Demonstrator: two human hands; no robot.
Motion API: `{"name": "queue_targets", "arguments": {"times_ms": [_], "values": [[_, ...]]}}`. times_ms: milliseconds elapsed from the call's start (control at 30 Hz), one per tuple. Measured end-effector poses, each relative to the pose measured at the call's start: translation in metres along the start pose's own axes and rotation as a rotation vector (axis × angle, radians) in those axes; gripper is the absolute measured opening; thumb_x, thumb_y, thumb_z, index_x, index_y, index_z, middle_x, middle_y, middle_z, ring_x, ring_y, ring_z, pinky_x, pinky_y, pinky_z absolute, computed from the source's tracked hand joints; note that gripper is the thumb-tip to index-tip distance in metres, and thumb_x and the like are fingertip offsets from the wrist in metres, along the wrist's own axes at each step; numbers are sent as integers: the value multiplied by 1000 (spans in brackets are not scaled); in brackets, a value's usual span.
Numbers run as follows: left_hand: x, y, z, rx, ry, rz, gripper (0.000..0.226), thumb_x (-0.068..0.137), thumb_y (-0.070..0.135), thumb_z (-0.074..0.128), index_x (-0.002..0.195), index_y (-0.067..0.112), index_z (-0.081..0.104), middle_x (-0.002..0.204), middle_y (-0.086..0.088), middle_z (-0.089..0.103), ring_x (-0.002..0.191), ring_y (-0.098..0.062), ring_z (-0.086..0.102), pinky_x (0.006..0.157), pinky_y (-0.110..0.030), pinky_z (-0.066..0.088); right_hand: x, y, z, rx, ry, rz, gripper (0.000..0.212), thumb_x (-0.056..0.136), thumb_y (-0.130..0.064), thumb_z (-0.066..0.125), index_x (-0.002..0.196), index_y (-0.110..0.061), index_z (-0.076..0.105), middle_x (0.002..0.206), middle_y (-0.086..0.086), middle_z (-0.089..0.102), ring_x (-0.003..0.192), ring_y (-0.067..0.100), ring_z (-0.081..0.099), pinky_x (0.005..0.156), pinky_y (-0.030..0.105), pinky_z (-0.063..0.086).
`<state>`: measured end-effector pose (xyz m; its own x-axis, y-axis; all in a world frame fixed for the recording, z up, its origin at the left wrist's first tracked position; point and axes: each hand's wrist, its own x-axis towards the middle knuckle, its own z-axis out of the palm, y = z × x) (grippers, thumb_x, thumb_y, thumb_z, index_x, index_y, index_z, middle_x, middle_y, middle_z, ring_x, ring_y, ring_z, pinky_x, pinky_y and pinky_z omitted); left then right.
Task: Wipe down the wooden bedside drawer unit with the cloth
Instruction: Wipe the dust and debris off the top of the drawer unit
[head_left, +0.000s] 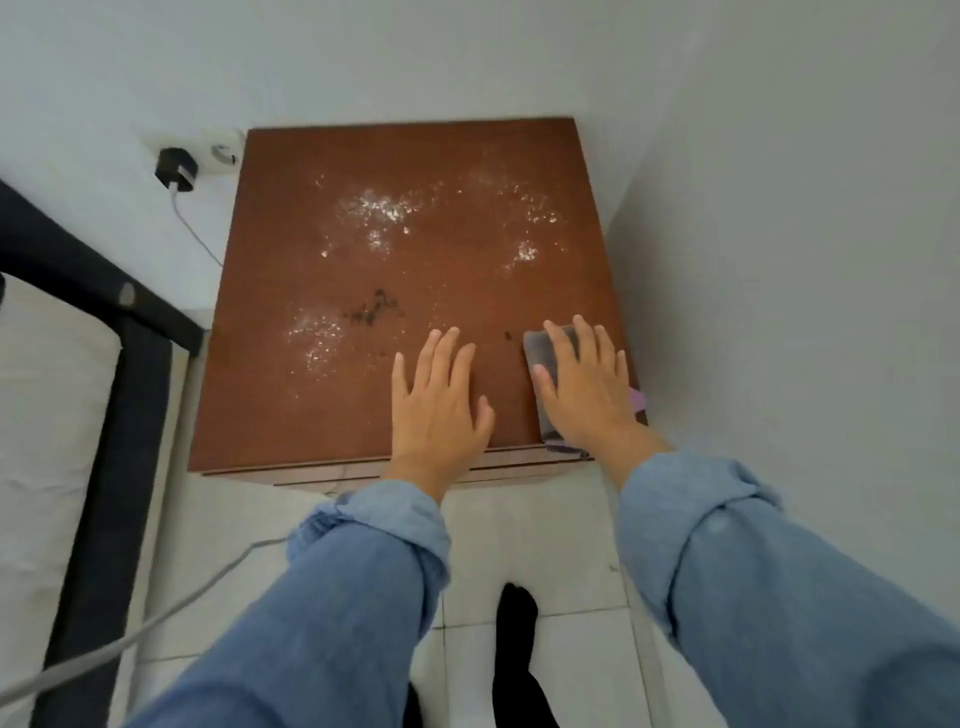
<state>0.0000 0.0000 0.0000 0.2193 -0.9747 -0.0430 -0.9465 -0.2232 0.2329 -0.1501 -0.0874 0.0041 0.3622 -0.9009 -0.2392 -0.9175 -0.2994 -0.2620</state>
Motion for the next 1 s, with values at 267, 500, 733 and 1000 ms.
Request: {"name": "queue_targets", "arguments": {"times_ms": [267,500,733,1000], "values": [[37,13,34,-26,32,-67,64,90,43,23,142,10,42,151,-7,38,140,-23,34,113,-42,25,11,11,35,-26,234,-38,65,84,-47,50,143,-25,32,152,19,23,137,38,28,108,55,29],[42,20,36,-74,58,-101,54,90,37,37,132,8,53,141,-10,51,126,-27,51,100,-41,45,12,8,37,-119,262,43,65,75,-50,44,139,-42,34,141,10,37,118,35,39,91,50,35],[53,16,30,22,103,-56,37,90,34,42,110,11,63,113,-5,64,96,-24,61,81,-38,46,23,16,36,-9,333,-28,58,76,-29,58,133,-31,50,130,10,49,94,30,47,76,39,49],[138,1,-5,29,16,-25,43,93,37,39,126,15,54,134,-3,53,124,-22,46,106,-44,27,86,13,-2,517,306,41,58,74,-18,62,129,-27,46,119,2,53,106,22,53,90,39,49]]}}
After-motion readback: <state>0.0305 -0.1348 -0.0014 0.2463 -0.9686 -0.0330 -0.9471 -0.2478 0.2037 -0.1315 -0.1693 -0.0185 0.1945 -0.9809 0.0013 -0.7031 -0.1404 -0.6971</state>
